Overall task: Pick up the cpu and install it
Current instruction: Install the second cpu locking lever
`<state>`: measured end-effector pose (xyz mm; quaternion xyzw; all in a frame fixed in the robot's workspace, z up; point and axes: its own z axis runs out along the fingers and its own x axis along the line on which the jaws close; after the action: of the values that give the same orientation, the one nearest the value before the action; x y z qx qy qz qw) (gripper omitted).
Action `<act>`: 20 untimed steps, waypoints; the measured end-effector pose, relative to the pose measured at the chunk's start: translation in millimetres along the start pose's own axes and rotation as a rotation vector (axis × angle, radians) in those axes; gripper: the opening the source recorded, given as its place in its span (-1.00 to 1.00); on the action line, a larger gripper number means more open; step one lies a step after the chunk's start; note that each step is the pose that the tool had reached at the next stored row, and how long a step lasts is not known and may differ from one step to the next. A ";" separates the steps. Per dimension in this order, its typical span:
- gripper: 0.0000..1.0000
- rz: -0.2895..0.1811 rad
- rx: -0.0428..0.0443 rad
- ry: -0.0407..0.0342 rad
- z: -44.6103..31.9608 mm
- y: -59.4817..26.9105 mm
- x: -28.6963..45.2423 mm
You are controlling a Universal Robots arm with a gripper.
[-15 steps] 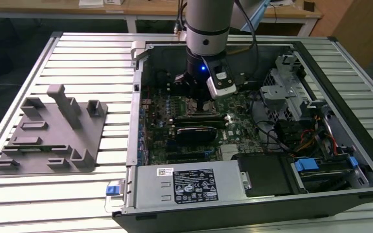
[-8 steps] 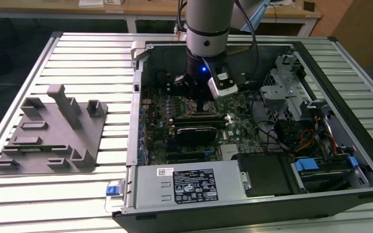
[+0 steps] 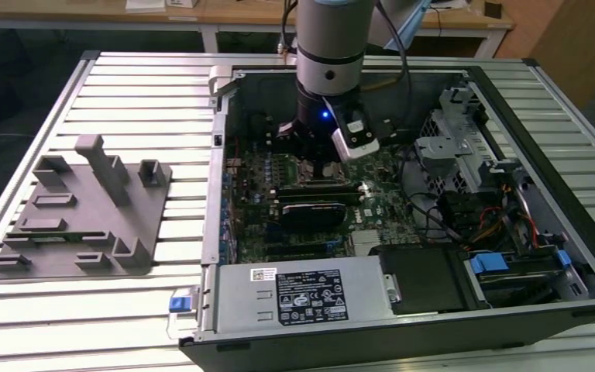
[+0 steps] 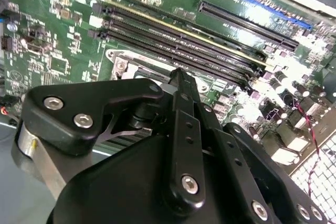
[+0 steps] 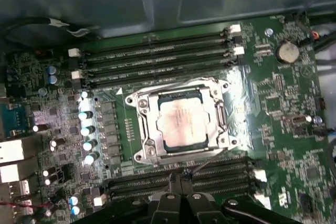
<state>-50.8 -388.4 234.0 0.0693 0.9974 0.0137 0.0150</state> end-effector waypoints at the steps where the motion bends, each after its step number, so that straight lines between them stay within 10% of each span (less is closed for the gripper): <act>1: -0.79 -0.007 -0.0009 0.0001 0.8 -0.5 0.3; 20: -0.79 -0.134 -0.0041 0.0041 9.2 -6.6 12.3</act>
<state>-63.6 -393.0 224.3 0.0020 0.9998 0.0148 0.0140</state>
